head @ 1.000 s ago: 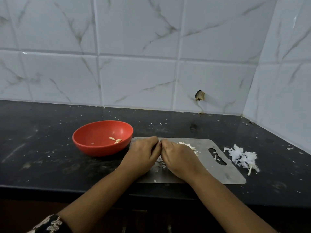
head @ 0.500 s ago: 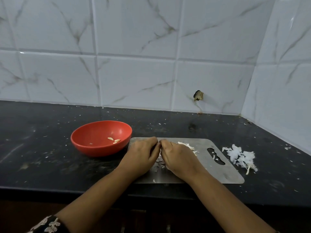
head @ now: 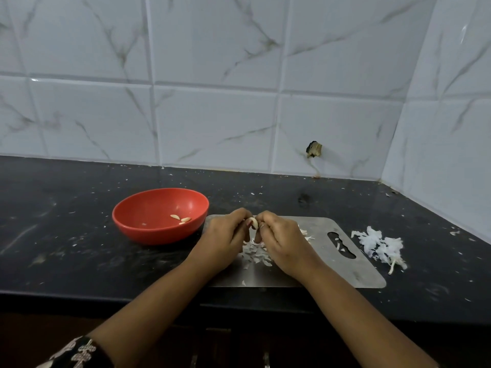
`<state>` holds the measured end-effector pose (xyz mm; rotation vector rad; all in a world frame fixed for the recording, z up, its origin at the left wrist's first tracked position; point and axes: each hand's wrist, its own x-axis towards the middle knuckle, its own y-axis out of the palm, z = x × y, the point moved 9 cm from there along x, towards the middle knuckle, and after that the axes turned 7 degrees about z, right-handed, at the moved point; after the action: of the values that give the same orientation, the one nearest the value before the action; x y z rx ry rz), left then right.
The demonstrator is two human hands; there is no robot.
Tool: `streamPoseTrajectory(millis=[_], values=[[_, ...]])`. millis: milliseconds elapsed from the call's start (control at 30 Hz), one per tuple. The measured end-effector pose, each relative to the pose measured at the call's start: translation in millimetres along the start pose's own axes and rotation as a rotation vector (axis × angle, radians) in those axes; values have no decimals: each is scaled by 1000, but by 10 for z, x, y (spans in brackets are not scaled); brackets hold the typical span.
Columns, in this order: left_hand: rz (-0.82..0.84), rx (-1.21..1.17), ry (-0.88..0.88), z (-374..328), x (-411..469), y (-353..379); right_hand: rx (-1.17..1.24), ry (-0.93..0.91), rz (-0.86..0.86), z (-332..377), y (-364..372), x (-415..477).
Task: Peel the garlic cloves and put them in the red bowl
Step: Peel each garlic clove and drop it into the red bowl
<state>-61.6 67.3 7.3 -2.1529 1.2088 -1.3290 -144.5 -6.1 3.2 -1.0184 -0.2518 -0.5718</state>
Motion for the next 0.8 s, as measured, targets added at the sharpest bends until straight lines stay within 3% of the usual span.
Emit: streamPoseTrajectory(millis=[467, 800], values=[[-149, -145, -9, 19, -24, -150, 151, -18, -23, -12, -7, 12], [-80, -410, -87, 105, -7, -69, 185, 3, -156, -54, -155, -3]])
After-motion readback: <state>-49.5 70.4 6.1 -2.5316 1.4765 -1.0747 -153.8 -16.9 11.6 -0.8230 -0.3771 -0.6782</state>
